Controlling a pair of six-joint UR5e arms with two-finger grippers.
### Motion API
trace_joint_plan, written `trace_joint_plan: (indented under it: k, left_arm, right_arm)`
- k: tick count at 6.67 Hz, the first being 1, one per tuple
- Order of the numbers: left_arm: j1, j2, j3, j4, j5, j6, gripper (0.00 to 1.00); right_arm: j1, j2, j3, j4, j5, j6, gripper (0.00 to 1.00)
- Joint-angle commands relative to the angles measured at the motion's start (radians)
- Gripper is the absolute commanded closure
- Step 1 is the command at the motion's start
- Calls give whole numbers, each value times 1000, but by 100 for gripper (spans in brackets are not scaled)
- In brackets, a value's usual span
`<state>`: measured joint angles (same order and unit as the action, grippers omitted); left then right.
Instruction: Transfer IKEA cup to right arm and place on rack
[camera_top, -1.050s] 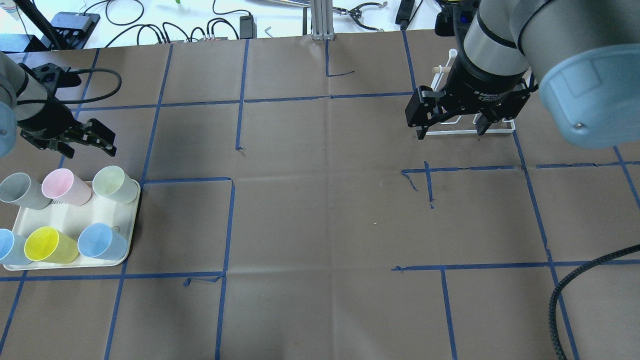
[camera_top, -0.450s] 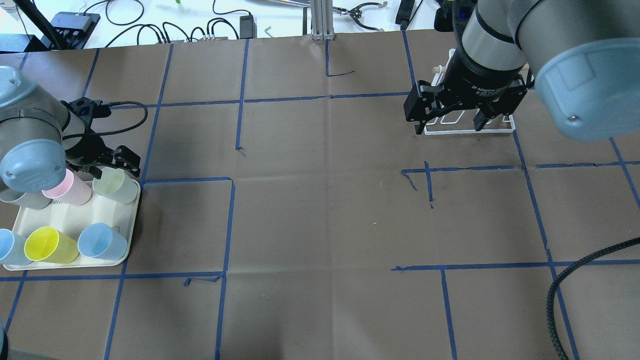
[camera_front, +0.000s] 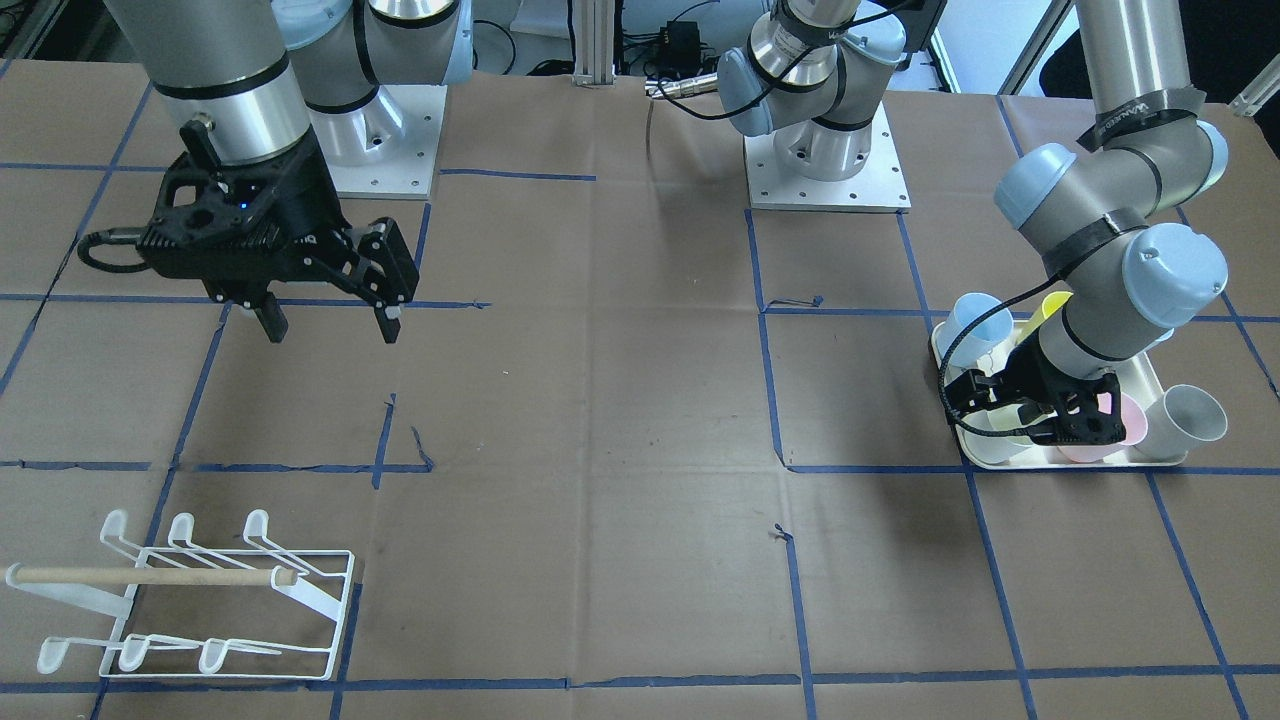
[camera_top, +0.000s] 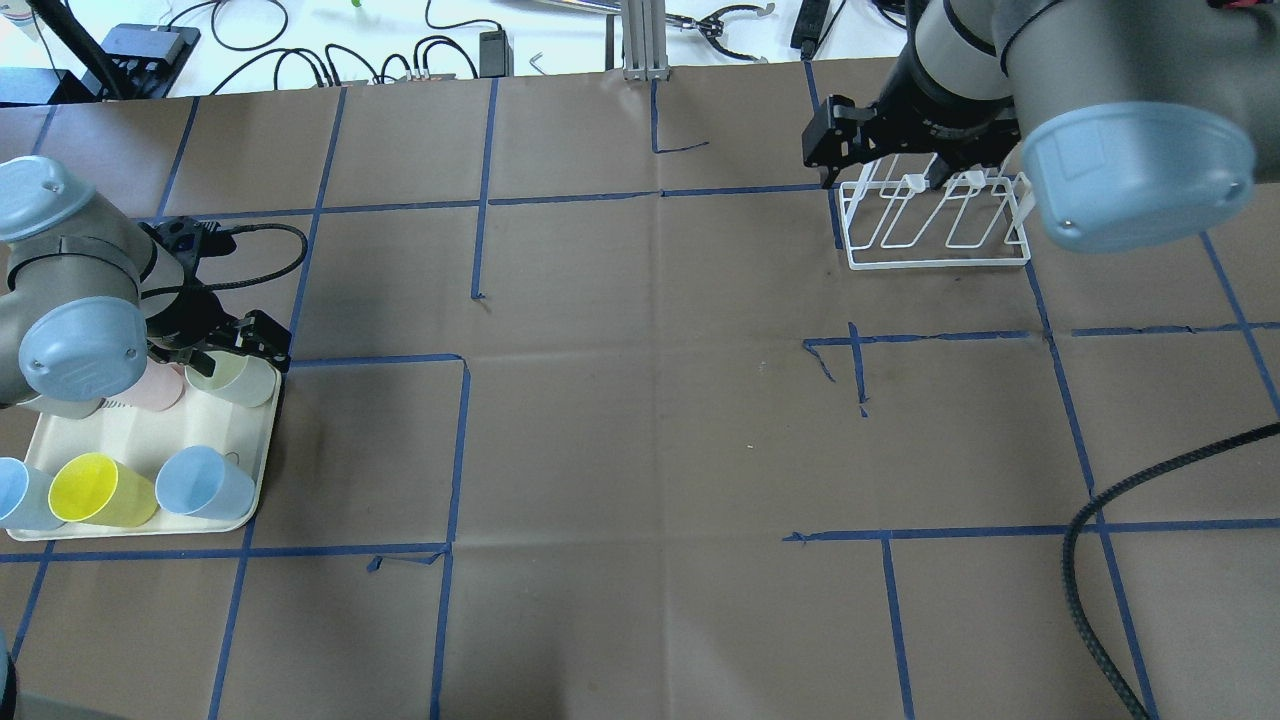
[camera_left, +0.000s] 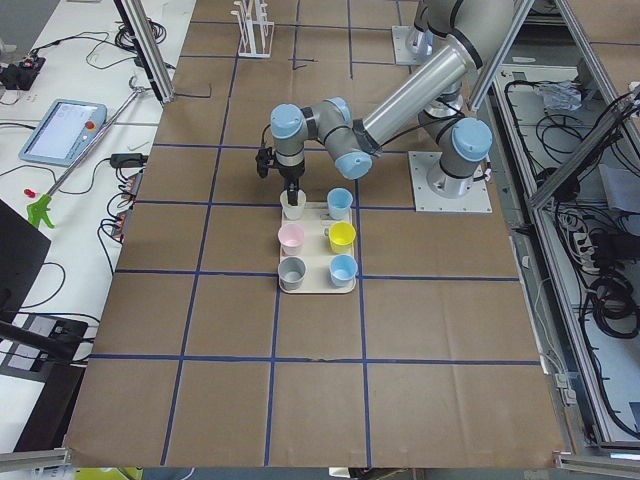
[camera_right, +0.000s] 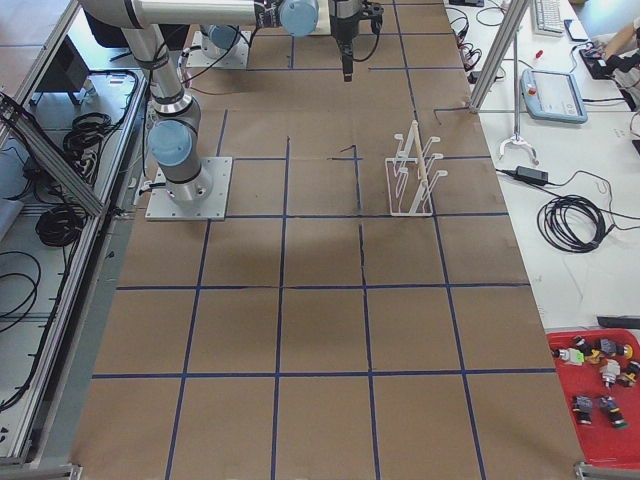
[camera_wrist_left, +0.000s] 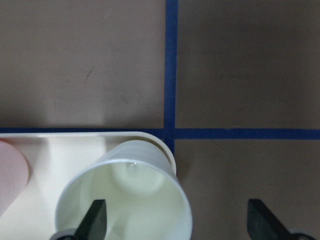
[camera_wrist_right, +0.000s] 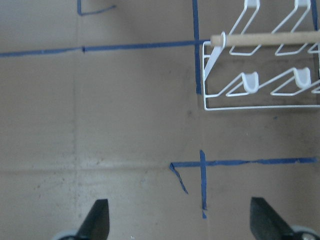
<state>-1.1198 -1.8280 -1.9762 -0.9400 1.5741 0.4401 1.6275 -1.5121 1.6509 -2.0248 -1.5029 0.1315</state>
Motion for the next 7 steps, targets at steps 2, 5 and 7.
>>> trace_joint_plan:
  k: [2,5,7]
  left_arm:
    - [5,9,-1,-16,3,8,89]
    - [50,25,20,-46,-5,32,100]
    - [55,100,107,-187,-8,37,100]
  right_arm:
    - [5,119,3,-473,217,353,0]
    - [14,118,137,-748,403,768,0]
    - [25,118,209,-926,475,1034,0]
